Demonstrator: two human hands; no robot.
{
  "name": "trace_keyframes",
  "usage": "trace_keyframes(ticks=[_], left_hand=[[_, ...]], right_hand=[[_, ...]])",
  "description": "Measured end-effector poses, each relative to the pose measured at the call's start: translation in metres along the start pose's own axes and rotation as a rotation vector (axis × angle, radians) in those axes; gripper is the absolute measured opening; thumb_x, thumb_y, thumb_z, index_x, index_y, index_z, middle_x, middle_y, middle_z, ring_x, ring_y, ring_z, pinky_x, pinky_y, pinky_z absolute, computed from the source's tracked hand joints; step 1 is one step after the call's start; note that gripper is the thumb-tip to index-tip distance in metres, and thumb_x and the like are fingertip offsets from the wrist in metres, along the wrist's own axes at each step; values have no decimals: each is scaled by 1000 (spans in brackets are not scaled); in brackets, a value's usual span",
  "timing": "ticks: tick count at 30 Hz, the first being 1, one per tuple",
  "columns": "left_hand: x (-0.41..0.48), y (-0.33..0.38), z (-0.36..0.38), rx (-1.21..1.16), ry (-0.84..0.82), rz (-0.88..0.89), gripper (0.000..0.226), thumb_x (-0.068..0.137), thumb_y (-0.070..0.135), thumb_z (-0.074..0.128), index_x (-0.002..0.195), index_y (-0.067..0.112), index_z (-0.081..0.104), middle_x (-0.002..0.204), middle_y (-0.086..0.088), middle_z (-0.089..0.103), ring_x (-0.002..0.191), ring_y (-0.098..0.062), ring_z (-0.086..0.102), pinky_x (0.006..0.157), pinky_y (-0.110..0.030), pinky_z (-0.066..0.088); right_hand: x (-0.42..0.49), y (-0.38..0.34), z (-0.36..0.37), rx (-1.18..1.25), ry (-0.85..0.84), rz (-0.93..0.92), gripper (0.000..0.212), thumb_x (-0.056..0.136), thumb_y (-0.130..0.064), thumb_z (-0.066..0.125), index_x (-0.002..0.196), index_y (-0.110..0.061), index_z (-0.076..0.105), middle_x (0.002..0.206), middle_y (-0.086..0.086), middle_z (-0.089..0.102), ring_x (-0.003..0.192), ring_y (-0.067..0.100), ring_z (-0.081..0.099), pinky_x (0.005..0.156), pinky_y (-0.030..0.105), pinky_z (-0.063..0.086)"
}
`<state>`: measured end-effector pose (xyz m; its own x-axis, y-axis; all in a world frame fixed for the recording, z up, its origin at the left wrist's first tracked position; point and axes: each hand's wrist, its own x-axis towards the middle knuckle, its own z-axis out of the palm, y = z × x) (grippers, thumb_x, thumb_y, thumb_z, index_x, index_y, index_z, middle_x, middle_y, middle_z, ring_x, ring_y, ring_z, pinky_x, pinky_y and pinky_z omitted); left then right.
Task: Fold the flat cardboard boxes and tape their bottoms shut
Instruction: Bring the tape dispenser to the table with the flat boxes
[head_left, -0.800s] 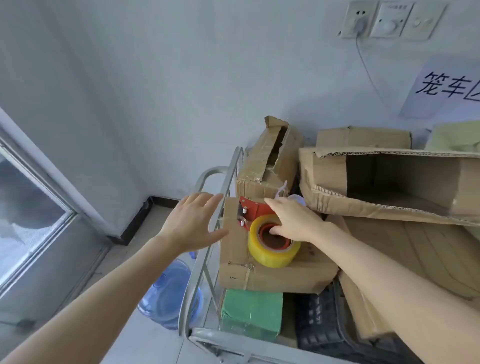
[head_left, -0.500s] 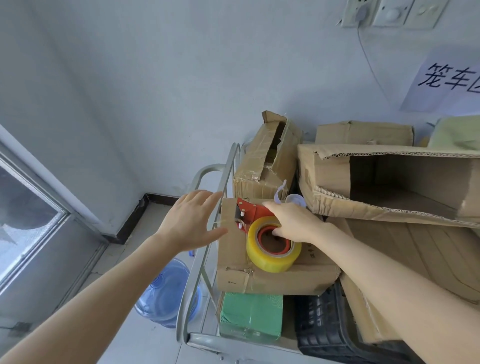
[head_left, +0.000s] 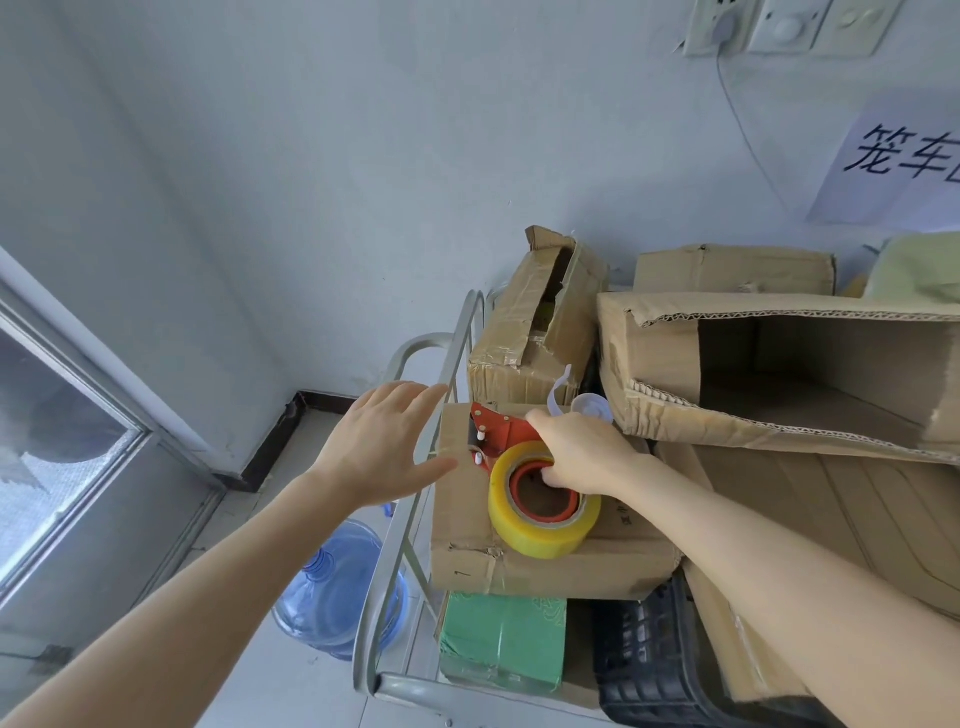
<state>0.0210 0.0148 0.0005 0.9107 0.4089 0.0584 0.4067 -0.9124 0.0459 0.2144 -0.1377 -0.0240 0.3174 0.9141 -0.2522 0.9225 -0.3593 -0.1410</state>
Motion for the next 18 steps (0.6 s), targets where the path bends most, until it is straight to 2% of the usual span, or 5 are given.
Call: trace_keyframes(ticks=[4, 8, 11, 14, 18], left_hand=[[-7, 3, -5, -2, 1, 5, 85, 82, 73, 44, 150, 24, 26, 146, 2, 42, 136, -19, 35, 112, -35, 28], [-13, 10, -12, -7, 12, 49, 95, 73, 78, 23, 148, 22, 30, 143, 1, 46, 133, -20, 40, 109, -36, 32], [-19, 15, -19, -20, 51, 112, 93, 74, 77, 26, 148, 21, 33, 142, -1, 48, 131, -22, 41, 108, -37, 34], [-26, 21, -30, -35, 73, 190, 91, 74, 76, 28, 147, 20, 34, 141, -2, 48, 131, -23, 42, 107, -39, 34], [-46, 37, -40, -79, 102, 307, 87, 75, 71, 36, 144, 17, 39, 137, -6, 52, 128, -29, 45, 106, -43, 36]], right_hand=[[-12, 1, -2, 27, 11, 3, 42, 83, -15, 65, 118, -14, 41, 63, 0, 43, 47, 16, 40, 40, 28, 26], [-38, -7, -3, 21, 44, -6, 84, 86, -15, 63, 150, -36, 13, 60, -1, 46, 46, 16, 45, 39, 29, 31], [-64, -14, -1, 46, 76, 30, 87, 86, -20, 62, 150, -45, 8, 65, -2, 52, 55, 17, 55, 48, 38, 47], [-94, -23, 0, 123, 105, 123, 86, 86, -23, 64, 151, -45, 12, 68, -8, 47, 55, 10, 48, 48, 31, 42], [-144, -40, 7, 269, 150, 262, 88, 83, -21, 65, 147, -54, 15, 62, 0, 55, 53, 19, 55, 46, 33, 41]])
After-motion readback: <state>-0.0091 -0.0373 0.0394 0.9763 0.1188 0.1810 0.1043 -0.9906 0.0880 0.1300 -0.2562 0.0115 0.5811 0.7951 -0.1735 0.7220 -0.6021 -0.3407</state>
